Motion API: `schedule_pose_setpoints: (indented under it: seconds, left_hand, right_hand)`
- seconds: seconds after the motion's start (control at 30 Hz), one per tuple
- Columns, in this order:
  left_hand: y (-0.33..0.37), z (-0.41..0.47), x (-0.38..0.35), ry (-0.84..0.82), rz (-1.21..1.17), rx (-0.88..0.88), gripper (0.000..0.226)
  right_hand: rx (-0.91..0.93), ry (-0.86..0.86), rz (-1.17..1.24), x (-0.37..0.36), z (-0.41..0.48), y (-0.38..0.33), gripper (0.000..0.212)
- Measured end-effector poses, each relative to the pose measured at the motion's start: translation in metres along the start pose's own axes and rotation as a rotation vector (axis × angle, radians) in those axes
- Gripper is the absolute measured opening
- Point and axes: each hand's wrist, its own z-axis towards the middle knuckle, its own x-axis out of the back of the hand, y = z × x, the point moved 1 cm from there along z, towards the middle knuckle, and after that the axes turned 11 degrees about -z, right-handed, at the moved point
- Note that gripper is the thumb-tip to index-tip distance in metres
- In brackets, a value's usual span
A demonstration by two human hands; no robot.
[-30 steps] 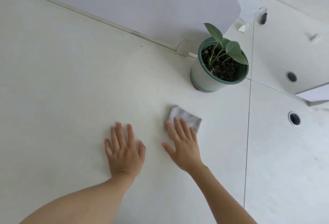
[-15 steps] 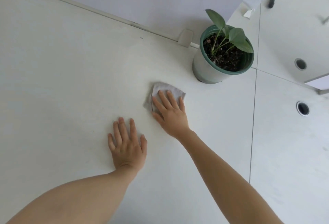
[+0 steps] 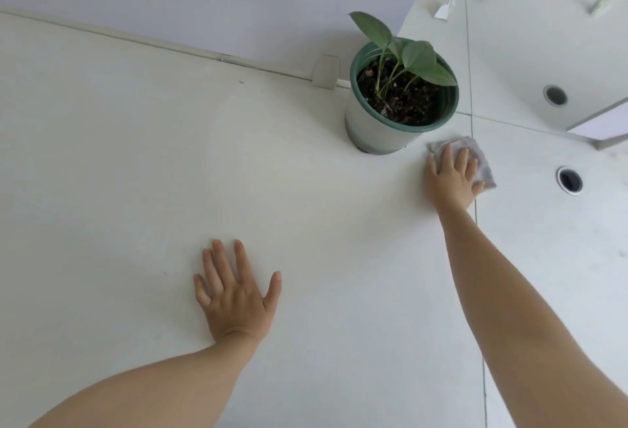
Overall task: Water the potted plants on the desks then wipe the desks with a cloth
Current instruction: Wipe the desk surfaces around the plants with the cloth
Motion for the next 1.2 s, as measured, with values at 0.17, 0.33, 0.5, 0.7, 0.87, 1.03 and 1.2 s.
schedule_pose_setpoints:
  seconds: [0.17, 0.33, 0.5, 0.7, 0.87, 1.03, 1.2]
  left_hand:
    - [0.000, 0.001, 0.000, 0.001, -0.006, -0.001, 0.088]
    - [0.001, 0.000, -0.001, 0.024, -0.039, 0.009, 0.067]
    - [0.002, -0.002, 0.002, 0.032, -0.105, 0.013, 0.069]
    - [0.003, -0.006, 0.009, 0.041, -0.178, -0.002, 0.082]
    - [0.000, -0.008, 0.014, -0.015, -0.206, -0.033, 0.092]
    - [0.001, -0.007, 0.020, -0.052, -0.300, 0.007, 0.060]
    - [-0.019, -0.019, 0.040, -0.032, -0.512, 0.069, 0.046]
  right_hand:
    - [0.231, 0.008, -0.070, -0.016, -0.058, -0.026, 0.052]
    - [0.338, 0.168, -0.079, -0.057, -0.185, -0.033, 0.052]
    - [0.667, 0.280, -0.135, -0.089, -0.281, -0.038, 0.047]
    - [0.522, 0.282, -0.162, -0.084, -0.273, -0.016, 0.046]
    - [0.063, 0.164, -0.112, -0.074, -0.280, 0.038, 0.050]
    - [0.045, 0.108, -0.063, -0.072, -0.310, 0.019, 0.049]
    - [0.337, 0.214, -0.124, -0.069, -0.338, 0.020, 0.032]
